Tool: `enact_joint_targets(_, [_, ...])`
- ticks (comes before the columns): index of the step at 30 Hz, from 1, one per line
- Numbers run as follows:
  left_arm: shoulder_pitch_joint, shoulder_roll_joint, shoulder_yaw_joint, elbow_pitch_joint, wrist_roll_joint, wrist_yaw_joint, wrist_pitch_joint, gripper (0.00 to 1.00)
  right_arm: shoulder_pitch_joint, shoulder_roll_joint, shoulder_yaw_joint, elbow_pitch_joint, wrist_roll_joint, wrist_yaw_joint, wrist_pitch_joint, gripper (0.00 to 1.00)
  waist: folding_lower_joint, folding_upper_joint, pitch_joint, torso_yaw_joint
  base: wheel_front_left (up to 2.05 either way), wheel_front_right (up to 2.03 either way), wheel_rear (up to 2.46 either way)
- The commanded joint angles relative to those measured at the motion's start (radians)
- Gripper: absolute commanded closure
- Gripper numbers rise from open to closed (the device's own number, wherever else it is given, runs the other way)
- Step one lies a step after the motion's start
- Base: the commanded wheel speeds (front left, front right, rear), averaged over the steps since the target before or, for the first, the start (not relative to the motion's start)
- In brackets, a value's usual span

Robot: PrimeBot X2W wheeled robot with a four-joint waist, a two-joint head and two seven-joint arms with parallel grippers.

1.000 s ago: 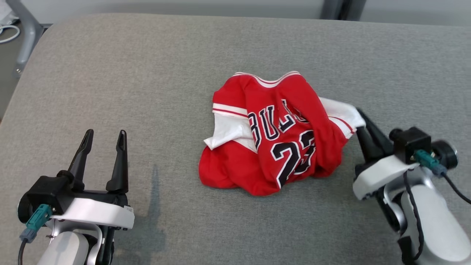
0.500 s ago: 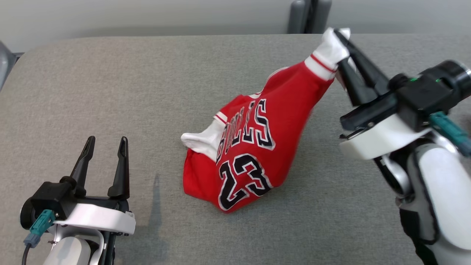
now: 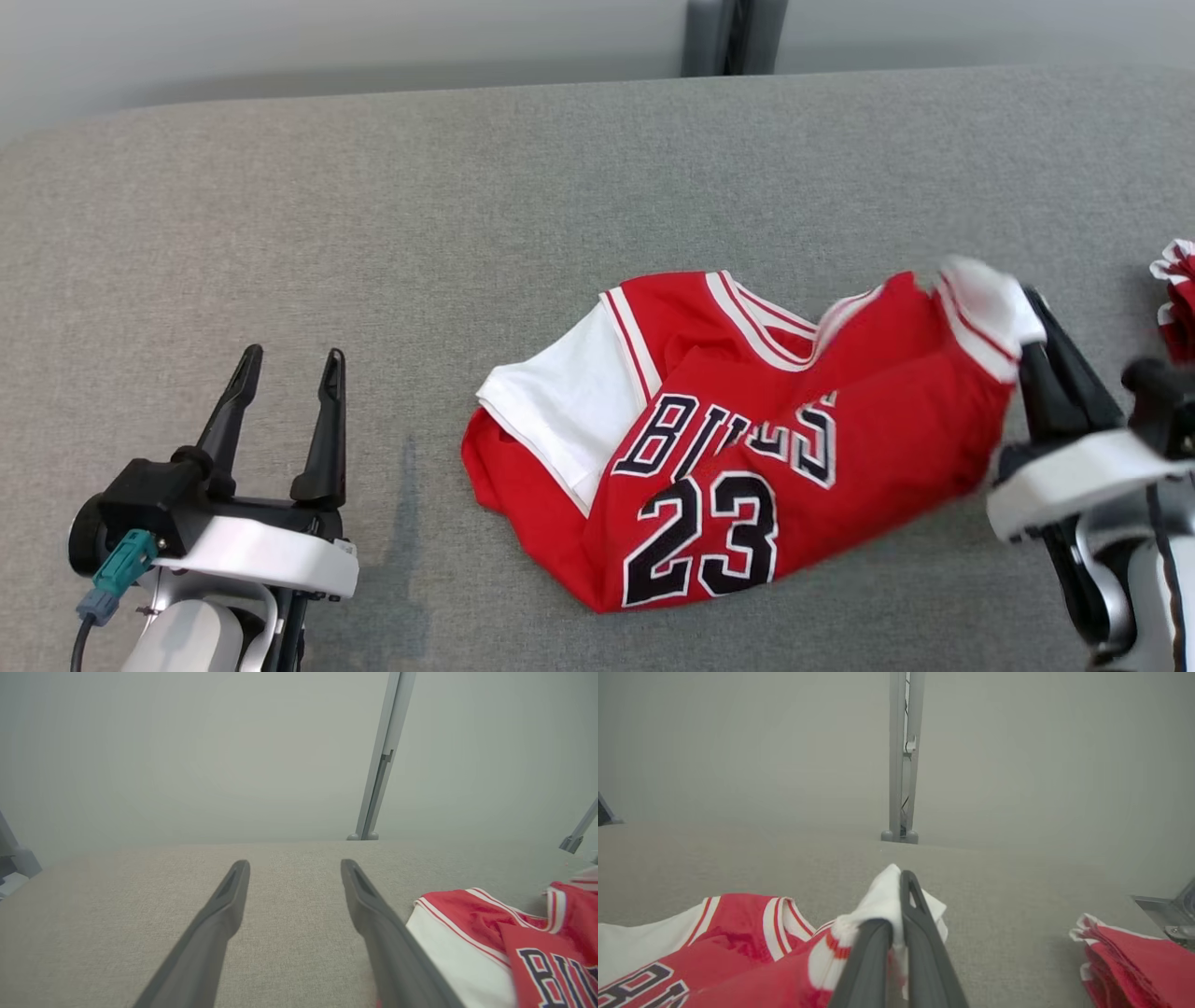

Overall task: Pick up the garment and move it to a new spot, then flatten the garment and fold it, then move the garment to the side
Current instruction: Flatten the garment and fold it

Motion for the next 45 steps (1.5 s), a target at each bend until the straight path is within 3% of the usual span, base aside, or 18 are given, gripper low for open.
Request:
enact_joint_targets(1, [-0.015,0.005,-0.001,0.0,0.004,-0.004,0.004,0.0,0.006,-0.004,-0.011,0.021,0.003,0.0,-0.018,1.0,0.0,0.0,0.005,-0.004,0.0,0.0,0.0])
enact_joint_targets(9, [-0.04,0.015,-0.011,0.012,0.006,-0.016,0.008,0.0,-0.012,-0.013,-0.049,0.362,0.037,0.0,-0.177,0.98,0.0,0.0,0.013,-0.013,0.0,0.0,0.0])
enact_joint_targets(10, [-0.041,0.017,-0.012,0.014,0.006,-0.017,0.008,0.0,-0.017,-0.013,-0.051,0.395,0.038,0.0,-0.191,0.84,0.0,0.0,0.013,-0.013,0.0,0.0,0.0])
enact_joint_targets(11, [-0.041,0.018,-0.013,0.015,0.006,-0.017,0.007,0.0,-0.023,-0.012,-0.052,0.426,0.04,0.0,-0.202,0.53,0.0,0.0,0.012,-0.014,0.0,0.0,0.0])
enact_joint_targets(12, [-0.04,0.019,-0.013,0.017,0.005,-0.016,0.007,0.0,-0.028,-0.009,-0.054,0.452,0.042,0.0,-0.211,0.0,0.0,0.0,0.01,-0.015,0.0,0.0,0.0])
enact_joint_targets(18, [-0.017,0.021,-0.009,0.022,0.0,-0.008,0.003,0.0,0.005,0.004,-0.075,0.509,0.035,0.0,-0.251,0.0,0.0,0.0,-0.023,-0.021,0.0,0.0,0.0])
enact_joint_targets(23, [0.011,0.014,-0.002,0.018,-0.005,0.012,-0.001,0.0,0.083,0.01,-0.104,0.463,0.016,0.0,-0.262,0.0,0.0,0.0,-0.066,-0.025,0.0,0.0,0.0])
enact_joint_targets(31, [0.1,0.015,0.019,-0.033,-0.004,0.066,-0.002,0.0,0.177,0.038,-0.115,0.192,-0.012,0.0,-0.195,0.0,0.0,0.0,-0.138,-0.046,0.0,0.0,0.0])
enact_joint_targets(45, [0.185,0.017,0.003,-0.091,-0.006,0.106,0.025,0.0,0.204,0.062,-0.027,-0.094,-0.014,0.0,-0.032,0.0,0.0,0.0,-0.206,-0.015,0.0,0.0,0.0])
